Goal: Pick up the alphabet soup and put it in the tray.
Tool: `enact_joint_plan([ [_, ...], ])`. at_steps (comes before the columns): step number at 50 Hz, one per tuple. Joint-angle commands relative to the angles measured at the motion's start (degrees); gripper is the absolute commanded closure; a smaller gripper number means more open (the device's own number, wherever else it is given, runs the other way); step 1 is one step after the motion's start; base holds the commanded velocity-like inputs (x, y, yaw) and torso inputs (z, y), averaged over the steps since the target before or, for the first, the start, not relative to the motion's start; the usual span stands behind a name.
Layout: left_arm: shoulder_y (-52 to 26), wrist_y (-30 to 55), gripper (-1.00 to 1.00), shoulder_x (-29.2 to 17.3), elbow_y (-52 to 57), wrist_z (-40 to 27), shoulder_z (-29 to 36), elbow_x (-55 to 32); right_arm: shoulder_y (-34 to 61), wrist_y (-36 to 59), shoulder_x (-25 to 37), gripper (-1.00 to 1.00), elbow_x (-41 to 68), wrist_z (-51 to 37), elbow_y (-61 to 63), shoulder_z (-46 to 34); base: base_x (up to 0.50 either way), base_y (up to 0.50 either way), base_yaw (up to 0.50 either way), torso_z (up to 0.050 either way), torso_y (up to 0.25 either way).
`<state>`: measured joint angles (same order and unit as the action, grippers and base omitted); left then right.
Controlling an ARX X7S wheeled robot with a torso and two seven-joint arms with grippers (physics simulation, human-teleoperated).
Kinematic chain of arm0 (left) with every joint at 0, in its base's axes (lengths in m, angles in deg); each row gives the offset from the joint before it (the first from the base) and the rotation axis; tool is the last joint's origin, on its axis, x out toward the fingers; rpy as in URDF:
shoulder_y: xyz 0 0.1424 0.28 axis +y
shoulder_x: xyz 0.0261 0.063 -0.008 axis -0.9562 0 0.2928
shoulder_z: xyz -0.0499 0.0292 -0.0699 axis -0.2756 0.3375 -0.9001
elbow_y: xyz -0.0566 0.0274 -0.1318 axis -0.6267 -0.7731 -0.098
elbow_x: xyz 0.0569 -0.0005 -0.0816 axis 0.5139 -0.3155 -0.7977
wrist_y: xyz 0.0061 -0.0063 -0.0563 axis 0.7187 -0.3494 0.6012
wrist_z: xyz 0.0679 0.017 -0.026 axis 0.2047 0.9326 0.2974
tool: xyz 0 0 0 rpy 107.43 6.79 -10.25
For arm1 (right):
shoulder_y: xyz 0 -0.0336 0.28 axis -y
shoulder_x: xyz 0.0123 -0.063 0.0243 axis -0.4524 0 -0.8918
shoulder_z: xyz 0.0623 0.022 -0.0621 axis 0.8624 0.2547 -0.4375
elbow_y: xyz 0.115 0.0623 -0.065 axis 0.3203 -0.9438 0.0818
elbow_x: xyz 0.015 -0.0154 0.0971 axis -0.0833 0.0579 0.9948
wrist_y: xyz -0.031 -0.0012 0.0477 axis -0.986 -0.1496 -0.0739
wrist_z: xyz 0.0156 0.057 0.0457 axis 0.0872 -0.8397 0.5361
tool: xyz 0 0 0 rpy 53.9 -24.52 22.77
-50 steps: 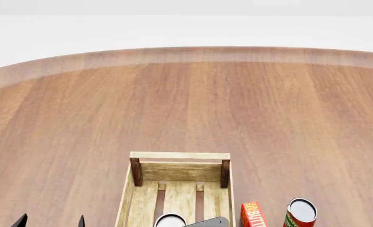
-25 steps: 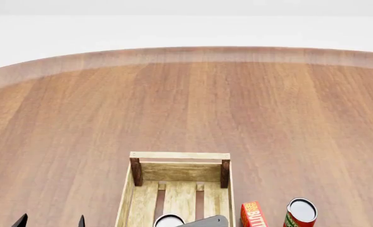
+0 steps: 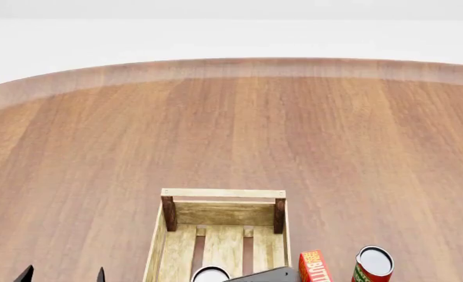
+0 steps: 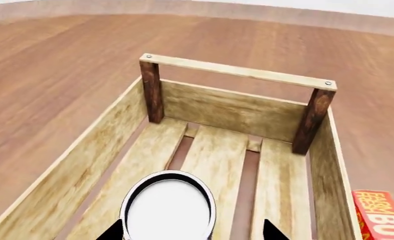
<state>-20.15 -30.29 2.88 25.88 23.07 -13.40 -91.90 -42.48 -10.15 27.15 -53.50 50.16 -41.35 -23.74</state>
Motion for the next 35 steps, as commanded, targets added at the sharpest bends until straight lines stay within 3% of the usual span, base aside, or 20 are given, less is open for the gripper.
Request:
enact_joint_plan([
  [1, 0.1, -0.3, -1.00, -0.2, 0.3, -0.3, 0.0, 0.0, -2.5, 2.6, 3.4, -1.00, 1.6, -3.0, 10.2, 1.6, 0.00, 0.00, 0.00, 0.000, 0.000],
  [19, 0.5, -2.4, -1.00, -0.7, 1.8, -0.8, 0.5, 1.4, -6.8, 4.1, 8.8, -1.00, 4.6, -8.1, 28.7, 4.9, 0.00, 0.00, 0.00, 0.000, 0.000],
  [35, 1.5, -5.8, -1.00, -1.4, 4.3, -1.9, 0.9, 4.3, -10.6, -1.1, 11.7, -1.00, 2.5, -9.5, 34.5, 6.7, 0.00, 0.00, 0.00, 0.000, 0.000],
])
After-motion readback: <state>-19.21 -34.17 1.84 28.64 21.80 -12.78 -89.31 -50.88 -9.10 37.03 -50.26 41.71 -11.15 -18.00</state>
